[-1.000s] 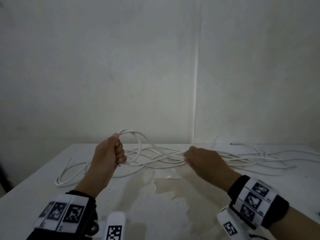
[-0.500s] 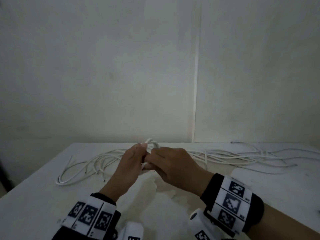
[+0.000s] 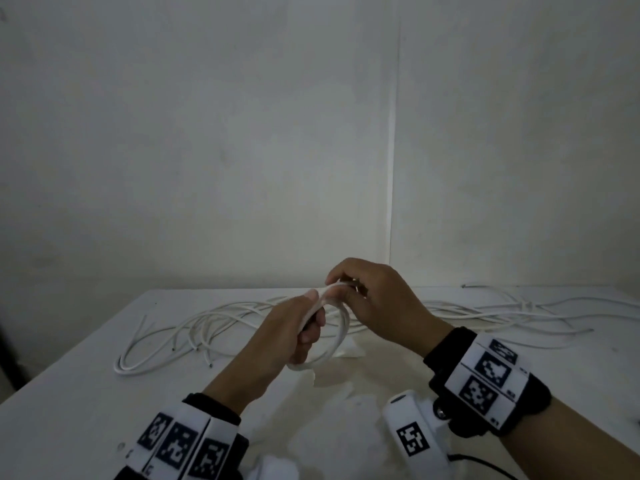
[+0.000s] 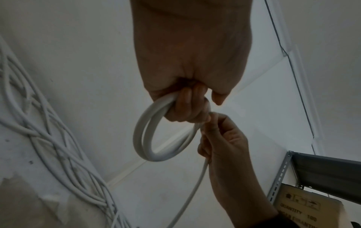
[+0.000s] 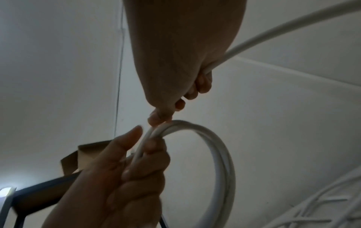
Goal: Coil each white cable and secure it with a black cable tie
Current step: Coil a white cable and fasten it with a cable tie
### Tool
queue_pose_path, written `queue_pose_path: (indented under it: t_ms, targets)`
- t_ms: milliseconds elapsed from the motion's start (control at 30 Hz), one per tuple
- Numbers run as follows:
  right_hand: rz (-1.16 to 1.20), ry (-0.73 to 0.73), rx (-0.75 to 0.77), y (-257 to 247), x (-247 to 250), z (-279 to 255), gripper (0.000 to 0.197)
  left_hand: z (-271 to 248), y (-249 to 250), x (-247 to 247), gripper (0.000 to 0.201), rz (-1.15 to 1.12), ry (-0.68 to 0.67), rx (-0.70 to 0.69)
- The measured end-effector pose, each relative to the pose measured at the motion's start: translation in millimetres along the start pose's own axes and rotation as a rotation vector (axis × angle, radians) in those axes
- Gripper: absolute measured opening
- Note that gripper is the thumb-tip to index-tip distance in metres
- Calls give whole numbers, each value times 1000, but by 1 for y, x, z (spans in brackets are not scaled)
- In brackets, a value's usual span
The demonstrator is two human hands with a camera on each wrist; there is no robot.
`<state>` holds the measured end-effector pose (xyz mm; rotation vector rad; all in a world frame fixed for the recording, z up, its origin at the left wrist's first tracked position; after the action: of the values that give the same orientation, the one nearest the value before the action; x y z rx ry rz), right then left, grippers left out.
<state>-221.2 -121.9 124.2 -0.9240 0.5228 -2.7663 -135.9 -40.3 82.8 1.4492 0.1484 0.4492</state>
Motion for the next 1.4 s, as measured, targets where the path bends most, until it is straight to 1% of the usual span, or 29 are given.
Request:
queue_pose_path:
  t_ms: [67, 133, 300, 467, 567, 600, 633, 700, 733, 767, 833, 867, 933, 1000, 1067, 1133, 1267, 1400]
  targets:
    - [45, -19, -59, 10, 1, 0, 28, -2, -1, -1, 32, -3, 3, 9]
    - [64, -29, -87, 16, 0, -1, 28, -3, -2, 0, 33, -58, 36, 13]
    - [123, -10, -156, 38, 1, -6, 25, 3, -2, 15, 37, -386, 151, 32]
    - [115, -21, -122, 47, -2, -12, 29, 7, -1, 32, 39, -644, 219, -26]
    - [91, -28, -164, 64, -4, -22, 30, 12, 6, 59, 37, -787, 322, -102]
    - [49, -25, -150, 68, -6, -26, 30, 13, 8, 72, 37, -823, 368, -128]
    - [-28, 2, -103, 69, -6, -31, 31, 13, 10, 84, 37, -841, 412, -154]
    - [-275, 68, 59, 61, -7, -41, 42, 14, 13, 100, 37, -816, 479, -196]
    - [-407, 61, 153, 55, -12, -45, 43, 14, 13, 103, 37, -777, 505, -207]
    - [-516, 52, 235, 46, -18, -47, 38, 15, 12, 103, 38, -728, 529, -211]
    - [-616, 31, 356, 28, -28, -51, 29, 17, 8, 99, 38, -643, 555, -218]
    - [-642, 23, 392, 19, -30, -51, 32, 17, 6, 97, 38, -615, 559, -222]
    - [-666, 13, 433, 4, -31, -51, 41, 18, 3, 94, 39, -580, 569, -215]
    - [-658, 5, 462, -10, -30, -52, 40, 17, 3, 90, 38, -530, 576, -203]
    - [-654, 3, 500, -25, -30, -53, 36, 17, 3, 81, 36, -418, 567, -190]
    - [-636, -12, 532, -37, -32, -54, 37, 18, 3, 66, 33, -306, 527, -177]
    - [-570, -11, 546, -54, -33, -46, 41, 13, -7, 29, 35, -99, 387, -172]
    - [-498, -20, 554, -55, -32, -42, 20, 5, -5, 9, 37, -7, 276, -218]
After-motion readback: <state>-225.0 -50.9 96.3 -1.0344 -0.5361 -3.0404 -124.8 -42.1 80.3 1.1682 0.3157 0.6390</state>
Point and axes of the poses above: each hand's wrist, its own z-axis towards the middle knuckle, its own x-axis out of the back of the hand, y = z × x, the point moved 7 cm from there along z, towards the middle knuckle
